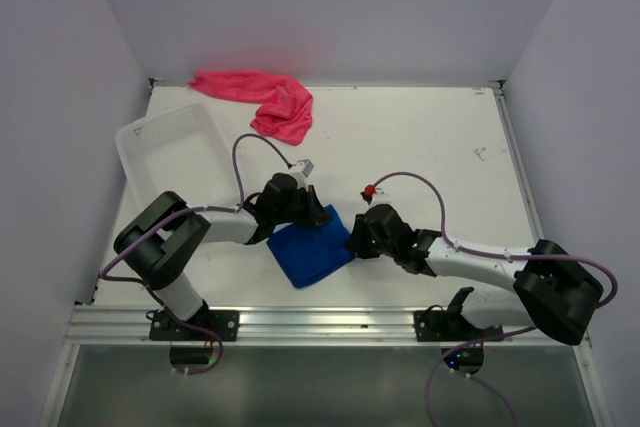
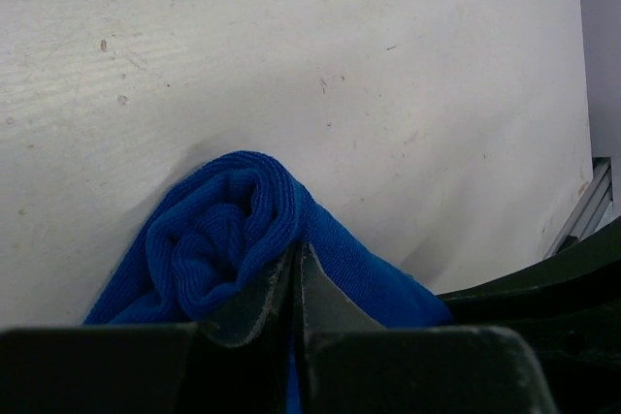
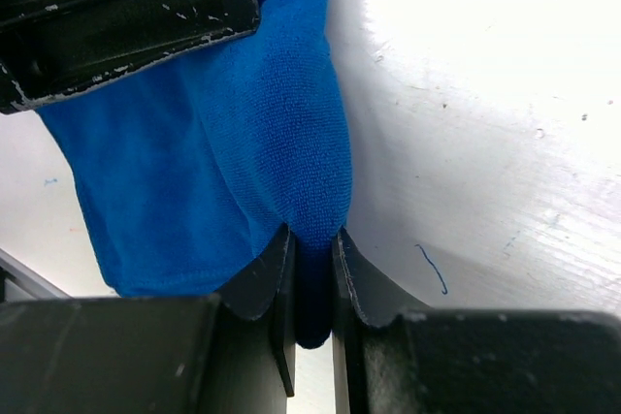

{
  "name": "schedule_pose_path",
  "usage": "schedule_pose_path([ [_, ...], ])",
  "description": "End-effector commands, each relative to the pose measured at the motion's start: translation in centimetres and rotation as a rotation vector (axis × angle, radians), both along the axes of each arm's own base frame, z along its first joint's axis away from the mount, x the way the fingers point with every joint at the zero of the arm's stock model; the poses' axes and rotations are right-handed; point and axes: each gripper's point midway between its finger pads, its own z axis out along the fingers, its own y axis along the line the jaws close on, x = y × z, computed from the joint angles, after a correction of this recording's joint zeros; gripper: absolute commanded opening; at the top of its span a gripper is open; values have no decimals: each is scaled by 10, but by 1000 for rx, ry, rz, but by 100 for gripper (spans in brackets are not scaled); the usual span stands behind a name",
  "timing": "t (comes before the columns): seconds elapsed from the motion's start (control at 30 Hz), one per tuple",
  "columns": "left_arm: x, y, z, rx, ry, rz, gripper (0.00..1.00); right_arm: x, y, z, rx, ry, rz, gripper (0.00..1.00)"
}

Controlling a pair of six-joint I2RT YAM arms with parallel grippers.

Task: Roll the towels
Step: Roll the towel

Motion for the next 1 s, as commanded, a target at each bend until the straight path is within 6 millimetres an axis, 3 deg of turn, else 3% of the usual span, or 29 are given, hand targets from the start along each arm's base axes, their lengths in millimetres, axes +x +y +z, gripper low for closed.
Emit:
schedule_pose_path([
  [0.0,16,38,-28,165,22,91,7,-4,-25,-6,-102,-11,-17,0],
  [0.53,41,66,-15,182,-7,165,7,-1,-32,-1,-164,-55,-11,0],
  [0.8,57,80,35,191,-99,226,8,5,-27,12,-216,-135,-30,0],
  [0.97,53,84,58,167,-123,245,8,-2,-18,18,-296,-195,-16,0],
])
